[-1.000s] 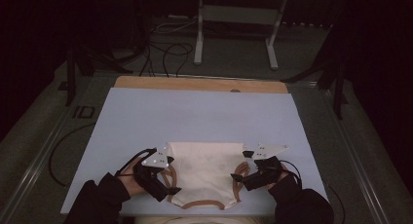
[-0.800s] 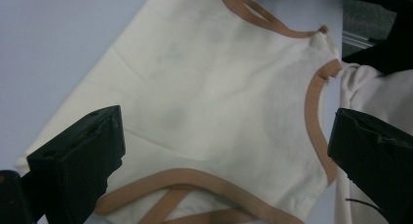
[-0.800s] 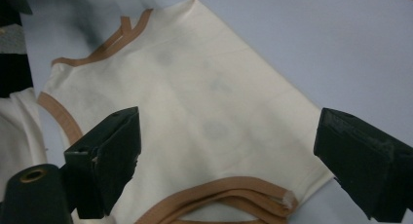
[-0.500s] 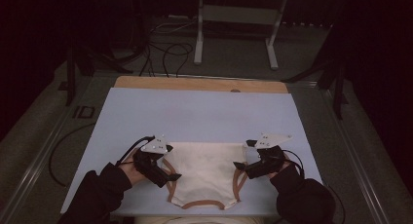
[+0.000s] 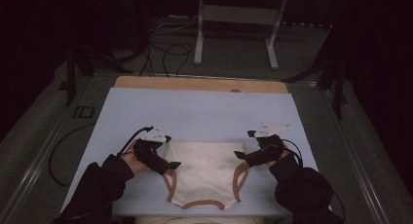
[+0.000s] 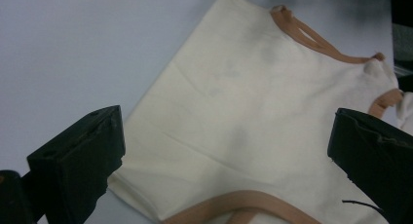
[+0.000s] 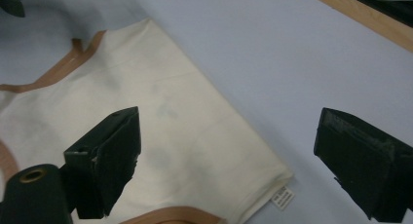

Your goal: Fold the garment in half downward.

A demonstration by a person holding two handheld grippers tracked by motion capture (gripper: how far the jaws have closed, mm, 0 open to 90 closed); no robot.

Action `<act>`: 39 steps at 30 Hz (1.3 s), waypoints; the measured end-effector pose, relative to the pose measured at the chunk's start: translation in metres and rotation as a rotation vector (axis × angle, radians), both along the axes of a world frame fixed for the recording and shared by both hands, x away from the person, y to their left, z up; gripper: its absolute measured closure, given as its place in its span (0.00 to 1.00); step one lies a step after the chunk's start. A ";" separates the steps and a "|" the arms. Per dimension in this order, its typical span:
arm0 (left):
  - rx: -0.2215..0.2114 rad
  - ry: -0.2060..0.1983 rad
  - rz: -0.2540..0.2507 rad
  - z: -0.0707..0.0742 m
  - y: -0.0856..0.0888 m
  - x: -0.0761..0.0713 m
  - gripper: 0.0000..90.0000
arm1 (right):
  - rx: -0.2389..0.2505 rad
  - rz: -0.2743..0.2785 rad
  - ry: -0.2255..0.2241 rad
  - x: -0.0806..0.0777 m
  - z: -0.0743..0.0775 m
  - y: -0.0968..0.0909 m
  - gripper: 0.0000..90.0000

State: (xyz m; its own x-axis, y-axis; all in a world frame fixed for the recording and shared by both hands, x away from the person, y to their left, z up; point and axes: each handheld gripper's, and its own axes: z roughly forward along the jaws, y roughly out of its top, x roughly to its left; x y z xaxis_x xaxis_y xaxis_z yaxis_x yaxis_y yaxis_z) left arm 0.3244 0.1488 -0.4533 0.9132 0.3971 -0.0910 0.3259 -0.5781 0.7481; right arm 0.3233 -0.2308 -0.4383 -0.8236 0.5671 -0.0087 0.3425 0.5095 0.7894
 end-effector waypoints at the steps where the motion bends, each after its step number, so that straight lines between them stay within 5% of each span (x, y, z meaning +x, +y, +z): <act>1: -0.001 -0.004 0.010 -0.001 0.001 0.003 0.01 | 0.004 -0.003 0.000 0.002 0.000 0.000 0.11; 10: -0.011 -0.001 0.050 -0.007 0.004 0.019 0.01 | -0.006 -0.029 0.019 0.018 -0.007 -0.004 0.11; 17: 0.043 0.035 0.107 -0.023 0.005 0.033 0.01 | -0.045 -0.041 0.036 0.031 -0.025 -0.008 0.11; 22: 0.074 0.023 0.153 -0.034 0.010 0.041 0.02 | -0.054 -0.069 0.070 0.038 -0.035 -0.010 0.11; 39: 0.116 0.090 0.159 -0.062 0.016 0.058 0.44 | -0.063 -0.144 0.165 0.061 -0.063 -0.017 0.15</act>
